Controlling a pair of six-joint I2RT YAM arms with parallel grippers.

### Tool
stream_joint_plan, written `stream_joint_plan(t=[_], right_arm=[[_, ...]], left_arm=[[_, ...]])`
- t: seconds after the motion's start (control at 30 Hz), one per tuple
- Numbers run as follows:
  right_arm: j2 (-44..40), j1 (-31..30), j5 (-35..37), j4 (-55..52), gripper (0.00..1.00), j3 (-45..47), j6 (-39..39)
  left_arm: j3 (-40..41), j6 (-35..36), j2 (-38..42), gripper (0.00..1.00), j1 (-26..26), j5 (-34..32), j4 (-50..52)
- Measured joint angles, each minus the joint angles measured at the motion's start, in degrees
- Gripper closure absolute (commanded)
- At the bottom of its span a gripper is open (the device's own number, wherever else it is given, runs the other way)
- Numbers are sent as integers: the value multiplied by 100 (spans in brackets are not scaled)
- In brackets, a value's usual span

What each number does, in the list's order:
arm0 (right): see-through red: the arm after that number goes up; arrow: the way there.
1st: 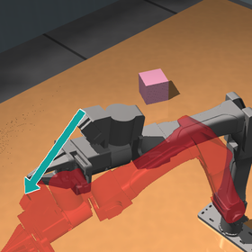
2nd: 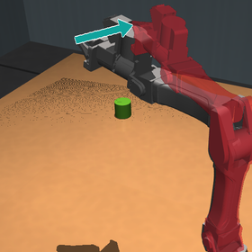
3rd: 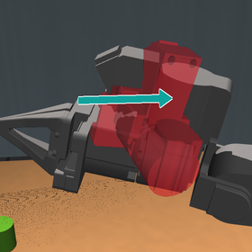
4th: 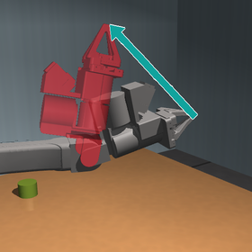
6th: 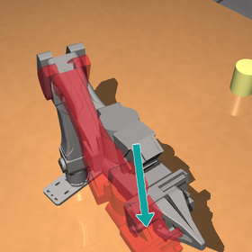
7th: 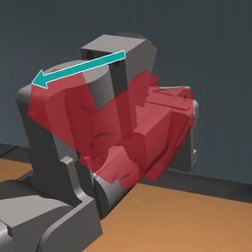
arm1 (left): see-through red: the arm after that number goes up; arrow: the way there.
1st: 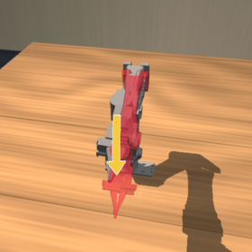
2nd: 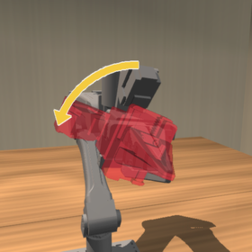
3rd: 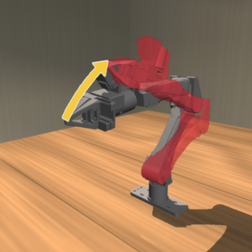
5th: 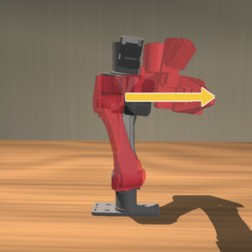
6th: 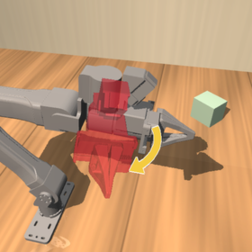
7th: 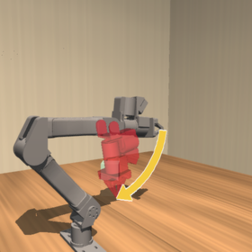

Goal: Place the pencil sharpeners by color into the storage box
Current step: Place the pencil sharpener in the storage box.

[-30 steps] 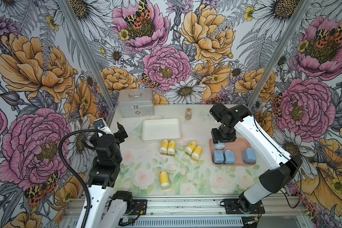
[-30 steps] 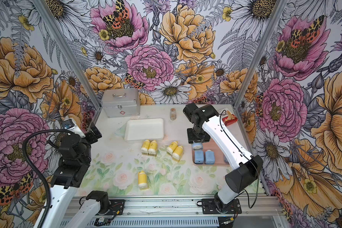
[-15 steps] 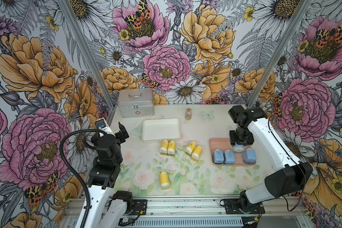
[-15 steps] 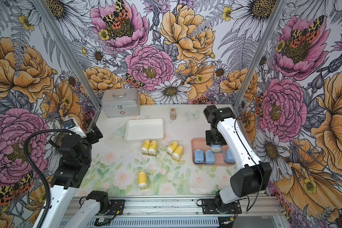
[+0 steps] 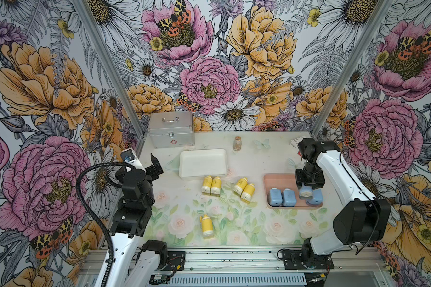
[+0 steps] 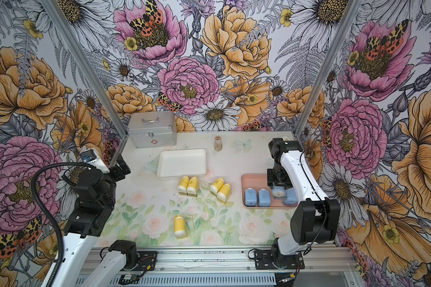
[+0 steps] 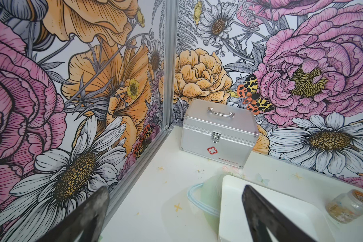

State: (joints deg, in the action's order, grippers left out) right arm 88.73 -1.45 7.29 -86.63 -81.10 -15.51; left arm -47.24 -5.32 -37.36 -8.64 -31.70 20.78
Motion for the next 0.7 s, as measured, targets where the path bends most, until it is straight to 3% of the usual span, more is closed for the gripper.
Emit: stream_joint_plan(t=[0.7], right_arm=[[568, 363, -396, 538, 62, 291, 175]], left_arm=[[0, 0, 35, 1, -42, 22, 0]])
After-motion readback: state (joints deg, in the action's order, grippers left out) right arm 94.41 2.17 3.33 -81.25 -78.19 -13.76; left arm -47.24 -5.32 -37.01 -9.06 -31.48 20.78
